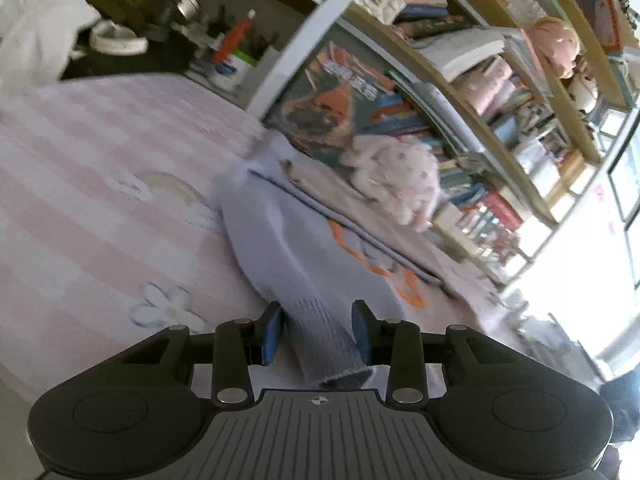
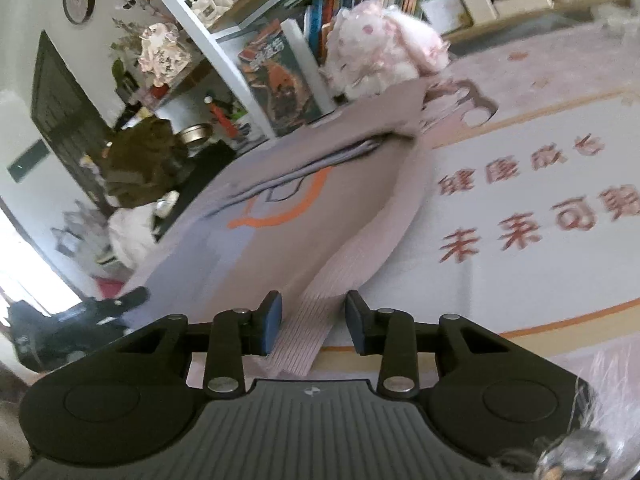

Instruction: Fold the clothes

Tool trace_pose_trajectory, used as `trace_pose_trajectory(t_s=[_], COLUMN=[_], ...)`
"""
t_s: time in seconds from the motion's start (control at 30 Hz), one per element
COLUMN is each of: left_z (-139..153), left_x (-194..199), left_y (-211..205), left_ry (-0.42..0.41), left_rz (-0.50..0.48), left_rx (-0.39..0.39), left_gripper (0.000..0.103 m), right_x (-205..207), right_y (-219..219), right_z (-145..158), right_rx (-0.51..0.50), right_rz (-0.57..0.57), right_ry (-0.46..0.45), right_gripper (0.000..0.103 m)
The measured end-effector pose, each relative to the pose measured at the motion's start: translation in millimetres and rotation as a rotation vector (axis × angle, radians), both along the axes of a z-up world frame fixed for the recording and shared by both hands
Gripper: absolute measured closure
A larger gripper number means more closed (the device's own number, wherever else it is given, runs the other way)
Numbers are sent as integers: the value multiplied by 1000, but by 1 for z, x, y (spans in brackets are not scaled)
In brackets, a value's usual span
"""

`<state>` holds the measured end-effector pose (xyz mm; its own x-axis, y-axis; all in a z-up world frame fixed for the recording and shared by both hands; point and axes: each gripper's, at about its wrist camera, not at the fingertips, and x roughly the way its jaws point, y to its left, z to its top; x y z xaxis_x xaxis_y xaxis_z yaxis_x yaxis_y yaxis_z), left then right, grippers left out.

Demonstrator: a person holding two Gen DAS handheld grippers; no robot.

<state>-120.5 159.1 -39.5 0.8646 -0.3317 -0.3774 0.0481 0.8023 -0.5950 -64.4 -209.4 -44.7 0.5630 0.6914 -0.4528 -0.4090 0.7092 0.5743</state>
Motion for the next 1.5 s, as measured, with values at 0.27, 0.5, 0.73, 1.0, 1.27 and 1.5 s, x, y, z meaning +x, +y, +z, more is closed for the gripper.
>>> trace_pose_trajectory(t_s=[0.27,0.5,0.73,1.0,1.27,1.5], left_z=[-6,-6,-7,-15,-16,-8], left_x=[7,10,10,-1,-42,-55], left_y=[6,20,20,24,10,2], left_ry=[24,38,28,22,19,-22], left_rz=[-33,6,9,-25,-150,-214], left_rx=[-128,-145,-141,-135,-140,-208], left_gripper=[61,61,66,92,92,93], right_x=[2,6,4,-7,-48,-79], right_y=[6,-16,-17,-30,-59,-74], right_z=[0,-1,-7,-7,-4,9], right_rx=[62,69,91,86,95,108], right_rz=[33,-40,-10,-49,-24,-11], right_ry=[32,34,50,1,-10,-55], right_gripper=[63,65,85,97,97,97])
